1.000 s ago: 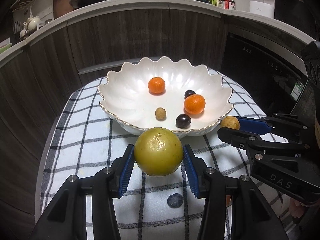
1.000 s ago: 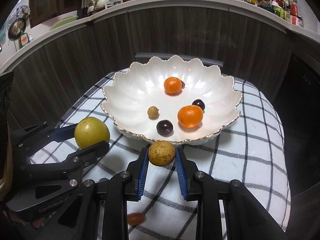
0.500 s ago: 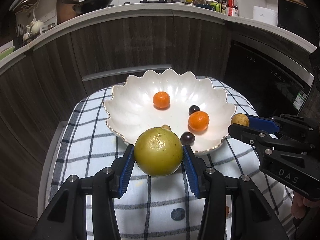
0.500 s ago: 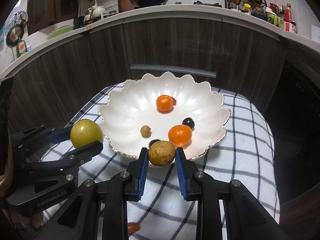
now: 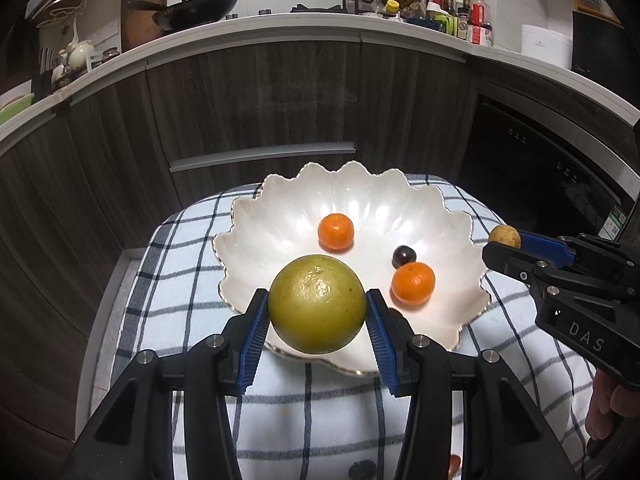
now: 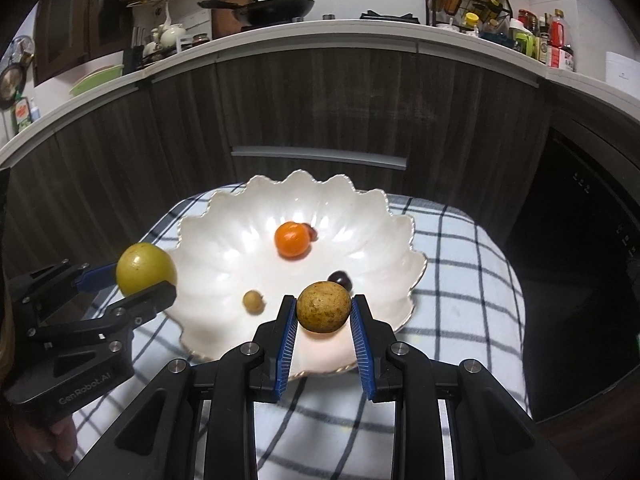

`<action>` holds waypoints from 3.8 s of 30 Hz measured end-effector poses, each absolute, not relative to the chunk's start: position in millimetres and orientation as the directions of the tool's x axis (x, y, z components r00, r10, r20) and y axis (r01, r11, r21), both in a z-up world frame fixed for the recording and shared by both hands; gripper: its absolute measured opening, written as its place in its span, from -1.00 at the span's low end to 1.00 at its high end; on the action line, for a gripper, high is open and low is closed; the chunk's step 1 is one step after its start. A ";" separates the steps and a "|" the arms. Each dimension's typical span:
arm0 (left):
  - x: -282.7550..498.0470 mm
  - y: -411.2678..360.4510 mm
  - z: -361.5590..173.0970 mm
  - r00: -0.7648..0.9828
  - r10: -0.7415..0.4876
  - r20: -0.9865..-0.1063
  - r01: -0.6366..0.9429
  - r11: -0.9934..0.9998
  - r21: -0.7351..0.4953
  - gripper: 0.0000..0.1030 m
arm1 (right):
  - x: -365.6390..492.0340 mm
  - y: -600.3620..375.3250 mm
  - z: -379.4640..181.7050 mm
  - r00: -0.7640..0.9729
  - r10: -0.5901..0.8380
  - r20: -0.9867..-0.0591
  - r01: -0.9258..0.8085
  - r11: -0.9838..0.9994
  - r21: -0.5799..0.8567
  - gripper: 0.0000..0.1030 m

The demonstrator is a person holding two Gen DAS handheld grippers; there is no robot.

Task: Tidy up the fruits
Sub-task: 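Carry the yellow citrus in the left tool while the right tool carries the tan fruit over the bowl, then open the left tool over the bowl while the right tool releases the tan fruit, then withdraw both open tools from the bowl toward the red date and blue plum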

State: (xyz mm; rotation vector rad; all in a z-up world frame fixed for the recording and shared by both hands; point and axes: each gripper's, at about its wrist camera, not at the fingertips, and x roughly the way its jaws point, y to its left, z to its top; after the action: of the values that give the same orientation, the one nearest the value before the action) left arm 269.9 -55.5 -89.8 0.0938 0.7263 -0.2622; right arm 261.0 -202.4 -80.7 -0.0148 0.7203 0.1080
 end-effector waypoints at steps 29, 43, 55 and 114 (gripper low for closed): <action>339.3 -52.5 -110.6 0.666 -0.145 -0.731 0.200 0.980 -0.012 -0.08 | 327.5 -223.1 -99.4 0.680 -0.015 -0.733 0.043 0.999 0.020 -0.44; 342.3 -51.3 -106.6 0.689 -0.121 -0.715 0.183 0.983 0.009 0.47 | 331.0 -227.9 -100.1 0.678 -0.074 -0.732 0.089 0.996 -0.018 0.21; 333.6 -48.8 -89.6 0.711 -0.116 -0.694 0.171 0.985 0.010 0.77 | 317.2 -230.8 -81.2 0.710 -0.104 -0.696 0.140 0.990 -0.005 0.57; 202.2 -19.1 -116.9 0.671 -0.218 -0.708 0.337 0.941 0.030 0.79 | 177.5 -183.6 -105.0 0.697 -0.119 -0.707 0.142 0.989 -0.026 0.57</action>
State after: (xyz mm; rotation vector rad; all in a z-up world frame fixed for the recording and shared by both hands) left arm 202.2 -19.1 -116.9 0.1635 0.7744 -0.3144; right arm 177.5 -183.6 -105.0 0.0314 0.7862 -0.1459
